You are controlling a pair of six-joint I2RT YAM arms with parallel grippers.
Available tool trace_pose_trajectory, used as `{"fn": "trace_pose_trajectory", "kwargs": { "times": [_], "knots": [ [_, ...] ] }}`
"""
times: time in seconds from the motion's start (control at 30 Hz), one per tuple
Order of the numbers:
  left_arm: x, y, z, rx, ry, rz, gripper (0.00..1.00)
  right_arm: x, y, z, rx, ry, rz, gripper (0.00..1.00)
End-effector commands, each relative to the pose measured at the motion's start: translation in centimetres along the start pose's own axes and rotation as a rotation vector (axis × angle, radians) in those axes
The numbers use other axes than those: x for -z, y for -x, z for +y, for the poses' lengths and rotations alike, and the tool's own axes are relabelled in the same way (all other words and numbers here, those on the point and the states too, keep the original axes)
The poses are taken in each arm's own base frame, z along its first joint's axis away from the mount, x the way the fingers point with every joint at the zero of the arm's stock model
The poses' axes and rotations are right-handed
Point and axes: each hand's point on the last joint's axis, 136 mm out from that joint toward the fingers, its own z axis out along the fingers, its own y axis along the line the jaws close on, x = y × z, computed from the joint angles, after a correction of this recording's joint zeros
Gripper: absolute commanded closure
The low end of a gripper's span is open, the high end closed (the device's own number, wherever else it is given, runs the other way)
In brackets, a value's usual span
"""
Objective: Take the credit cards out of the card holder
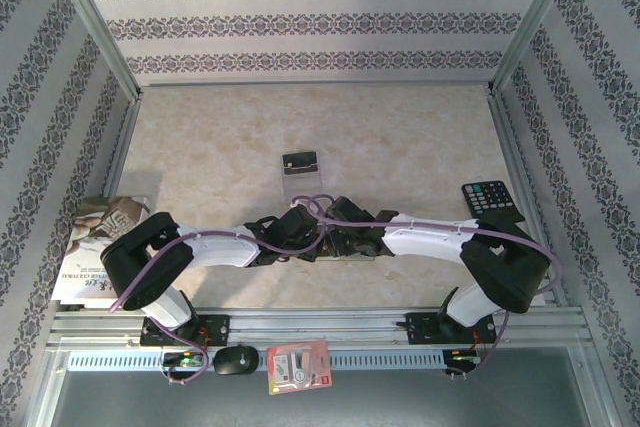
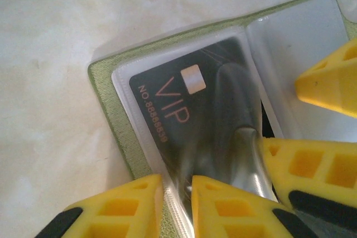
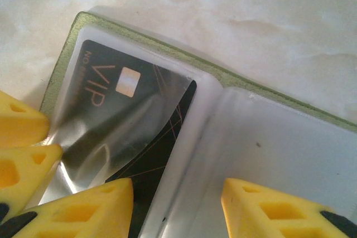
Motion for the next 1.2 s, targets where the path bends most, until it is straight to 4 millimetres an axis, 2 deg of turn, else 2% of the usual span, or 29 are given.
{"fn": "trace_pose_trajectory", "kwargs": {
  "times": [0.0,0.2,0.33,0.53,0.6,0.73,0.83,1.0,1.07,1.17],
  "knots": [
    [0.3,-2.2,1.7,0.001,0.040,0.064,0.76,0.2,-0.9,-2.4,0.021,-0.128,0.014,0.53],
    [1.0,-1.7,2.3,0.043,0.033,0.036,0.75,1.5,-1.0,-4.3,0.002,-0.208,-0.027,0.53],
    [1.4,-1.2,2.0,0.046,0.019,0.024,0.75,2.5,-0.7,-4.9,-0.013,-0.225,-0.057,0.53],
    [3.3,0.7,1.0,0.027,0.005,-0.031,0.75,5.6,1.3,-4.2,-0.031,-0.161,-0.169,0.52],
    [4.0,1.3,0.7,0.015,0.001,-0.046,0.75,6.3,1.9,-3.1,-0.037,-0.083,-0.199,0.53],
    [4.3,2.5,-1.4,-0.012,-0.069,-0.056,0.75,5.6,2.3,-1.0,-0.129,0.180,-0.129,0.60],
    [3.0,2.3,-3.0,-0.045,-0.105,-0.020,0.75,4.5,2.2,-0.3,-0.157,0.285,-0.055,0.64],
    [1.7,2.2,-4.1,-0.070,-0.120,0.008,0.76,3.7,2.2,-0.1,-0.169,0.321,-0.009,0.65],
    [0.3,1.8,-4.0,-0.075,-0.117,0.031,0.79,2.4,1.8,-1.0,-0.197,0.302,0.024,0.65],
    [-0.7,1.3,-4.3,-0.072,-0.136,0.055,0.80,1.7,1.4,-1.5,-0.194,0.286,0.042,0.65]
  ]
}}
